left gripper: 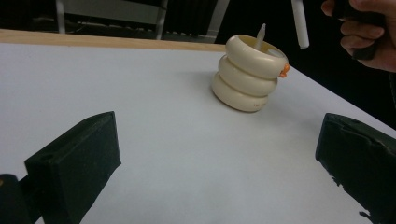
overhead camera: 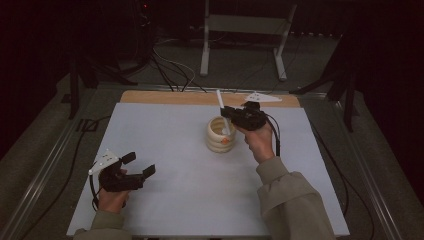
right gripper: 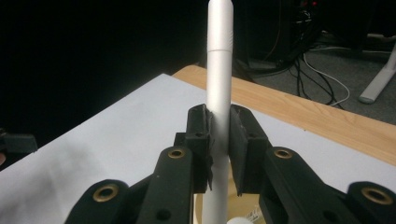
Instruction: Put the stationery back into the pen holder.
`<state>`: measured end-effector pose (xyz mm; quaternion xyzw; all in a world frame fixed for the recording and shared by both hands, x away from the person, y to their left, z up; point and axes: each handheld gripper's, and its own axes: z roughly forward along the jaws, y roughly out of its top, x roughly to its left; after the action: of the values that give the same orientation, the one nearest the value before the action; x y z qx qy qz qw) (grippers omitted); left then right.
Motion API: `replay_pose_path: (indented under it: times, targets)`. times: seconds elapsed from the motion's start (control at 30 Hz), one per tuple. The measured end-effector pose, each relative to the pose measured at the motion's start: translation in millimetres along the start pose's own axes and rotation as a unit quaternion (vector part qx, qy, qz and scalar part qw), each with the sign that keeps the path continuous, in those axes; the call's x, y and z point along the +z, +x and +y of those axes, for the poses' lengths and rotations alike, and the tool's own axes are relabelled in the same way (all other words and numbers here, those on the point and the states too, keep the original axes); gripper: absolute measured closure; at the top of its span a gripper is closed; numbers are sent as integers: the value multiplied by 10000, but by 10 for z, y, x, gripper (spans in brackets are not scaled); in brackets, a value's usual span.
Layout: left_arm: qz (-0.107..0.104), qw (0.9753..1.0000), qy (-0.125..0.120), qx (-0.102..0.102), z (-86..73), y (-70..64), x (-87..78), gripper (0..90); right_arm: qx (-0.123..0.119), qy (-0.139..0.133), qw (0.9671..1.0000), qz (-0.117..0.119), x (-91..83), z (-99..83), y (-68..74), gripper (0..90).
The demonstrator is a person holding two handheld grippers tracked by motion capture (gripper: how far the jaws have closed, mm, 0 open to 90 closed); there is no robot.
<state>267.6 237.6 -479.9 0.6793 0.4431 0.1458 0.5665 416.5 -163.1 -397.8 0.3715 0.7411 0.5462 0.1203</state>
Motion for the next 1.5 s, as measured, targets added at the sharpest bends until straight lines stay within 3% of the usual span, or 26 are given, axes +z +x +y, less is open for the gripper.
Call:
replay_pose_path:
  times: [0.67,1.5]
  targets:
    - [-9,10000,0,-19,-2,12,2,3,263,-232,9992,-193,180,-10,-61,794]
    - [-37,10000,16,-6,-3,6,3,3,379,-204,9985,-340,431,-137,-47,793]
